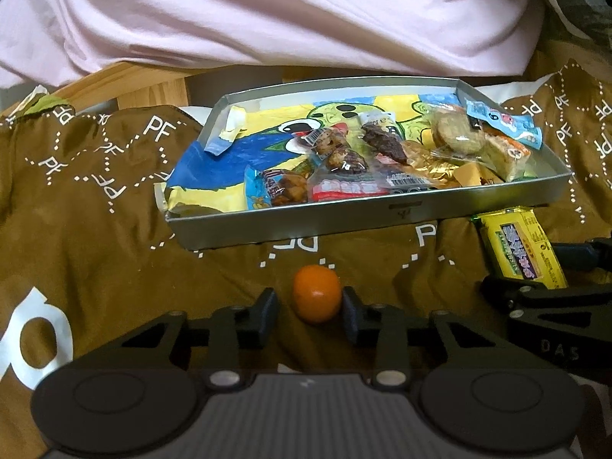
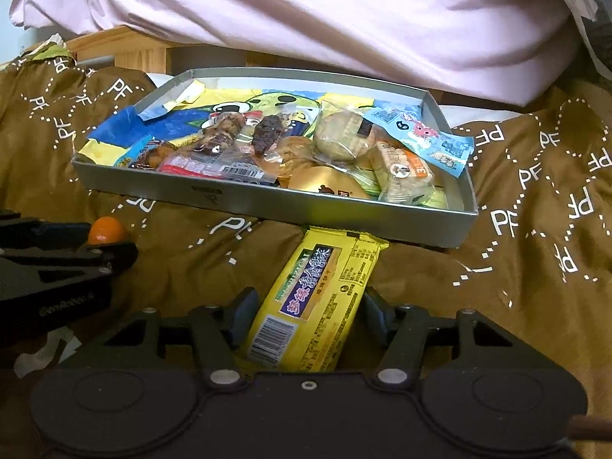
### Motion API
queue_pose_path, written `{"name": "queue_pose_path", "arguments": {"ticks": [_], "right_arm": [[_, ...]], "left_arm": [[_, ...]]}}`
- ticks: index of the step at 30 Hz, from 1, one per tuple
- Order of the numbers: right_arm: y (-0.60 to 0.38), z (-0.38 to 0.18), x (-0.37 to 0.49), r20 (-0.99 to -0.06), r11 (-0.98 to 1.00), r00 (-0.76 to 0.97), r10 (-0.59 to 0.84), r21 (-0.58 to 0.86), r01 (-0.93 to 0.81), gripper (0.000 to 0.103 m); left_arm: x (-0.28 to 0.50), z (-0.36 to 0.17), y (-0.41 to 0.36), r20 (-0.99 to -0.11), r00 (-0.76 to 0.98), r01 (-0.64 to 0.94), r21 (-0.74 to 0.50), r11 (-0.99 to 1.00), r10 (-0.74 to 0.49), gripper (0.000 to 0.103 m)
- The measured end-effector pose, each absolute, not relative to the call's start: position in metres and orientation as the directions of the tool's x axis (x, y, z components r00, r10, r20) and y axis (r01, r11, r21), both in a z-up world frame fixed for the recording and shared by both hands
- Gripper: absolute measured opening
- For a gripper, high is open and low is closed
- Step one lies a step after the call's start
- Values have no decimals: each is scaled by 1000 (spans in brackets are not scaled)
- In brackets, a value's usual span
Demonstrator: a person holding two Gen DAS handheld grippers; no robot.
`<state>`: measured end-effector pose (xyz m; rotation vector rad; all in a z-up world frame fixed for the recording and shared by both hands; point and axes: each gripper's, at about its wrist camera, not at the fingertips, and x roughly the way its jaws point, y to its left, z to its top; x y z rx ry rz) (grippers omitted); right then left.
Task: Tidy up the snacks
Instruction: 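Close the left tool on the orange ball while the right tool grasps the yellow bar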
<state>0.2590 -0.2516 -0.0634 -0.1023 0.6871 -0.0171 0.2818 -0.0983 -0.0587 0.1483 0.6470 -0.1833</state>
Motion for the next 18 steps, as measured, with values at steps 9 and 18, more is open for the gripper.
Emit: {"name": "queue_pose_path", "arguments": {"ticks": [9,18], "right_arm": [[-245,-63,254,-619,993,785,0,-94,-75,55],[-248,-56,240,-630,991,776,24,-87,-102,52]], "left_arm": [[277,-59,-95,-593,795,210,73,975,-127,28],[256,-33,-101,-559,821,182,59,982,-118,28]]}}
